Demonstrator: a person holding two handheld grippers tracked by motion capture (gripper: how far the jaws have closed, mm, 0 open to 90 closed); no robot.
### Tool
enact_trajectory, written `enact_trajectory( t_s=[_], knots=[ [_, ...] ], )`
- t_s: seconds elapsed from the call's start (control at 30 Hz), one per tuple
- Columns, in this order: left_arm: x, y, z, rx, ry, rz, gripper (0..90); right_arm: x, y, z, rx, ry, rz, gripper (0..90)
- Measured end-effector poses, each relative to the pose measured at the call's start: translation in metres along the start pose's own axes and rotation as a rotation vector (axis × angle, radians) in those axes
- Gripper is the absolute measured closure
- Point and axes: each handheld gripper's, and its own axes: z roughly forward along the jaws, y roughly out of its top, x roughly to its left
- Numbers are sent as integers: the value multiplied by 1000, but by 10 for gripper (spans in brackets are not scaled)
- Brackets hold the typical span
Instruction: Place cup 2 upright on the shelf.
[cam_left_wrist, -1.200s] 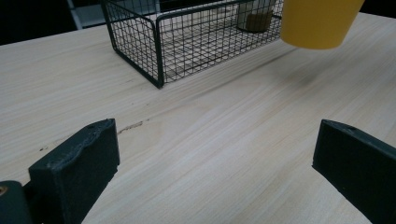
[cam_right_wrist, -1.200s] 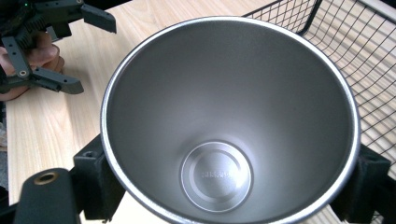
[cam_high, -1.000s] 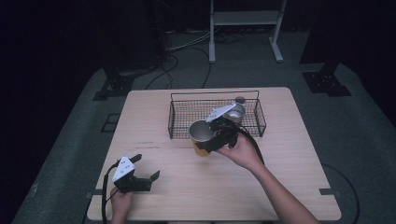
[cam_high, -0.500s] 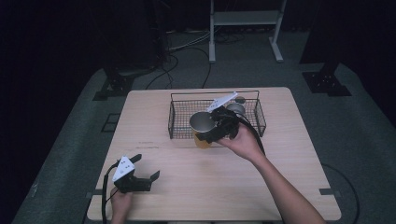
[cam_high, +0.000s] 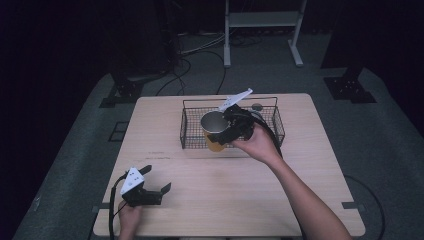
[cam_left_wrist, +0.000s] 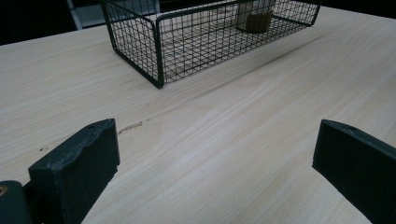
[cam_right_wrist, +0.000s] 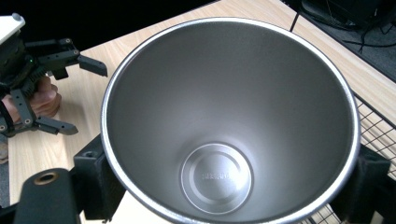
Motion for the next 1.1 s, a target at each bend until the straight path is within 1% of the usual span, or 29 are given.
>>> enact_trajectory(
  t_s=[0.27, 0.47, 0.5, 0.67, 0.87, 0.97, 1.0, 1.1],
  knots=[
    [0, 0, 0, -1, -1, -1, 0, -5, 11, 1, -5, 8, 4, 142],
    [0, 0, 0, -4, 0, -1, 0, -9, 21, 3, -2, -1, 0, 142],
    [0, 0, 0, -3, 0, -1, 0, -11, 23, 3, -1, 0, 6, 142],
    [0, 0, 0, -1, -1, 0, 0, -18, 30, 6, -4, -11, 0, 143],
    [1, 0, -1, 1, -1, 2, 0, -26, 38, 11, 7, -19, 13, 142],
    [1, 0, -1, 0, -1, 1, 0, -31, 42, 14, 3, -27, 18, 142],
    [1, 0, -1, 0, -1, 1, 0, -32, 43, 16, 8, -28, 30, 142],
    [1, 0, -1, -1, -1, 1, 0, -36, 46, 20, 9, -37, 37, 142]
  ],
)
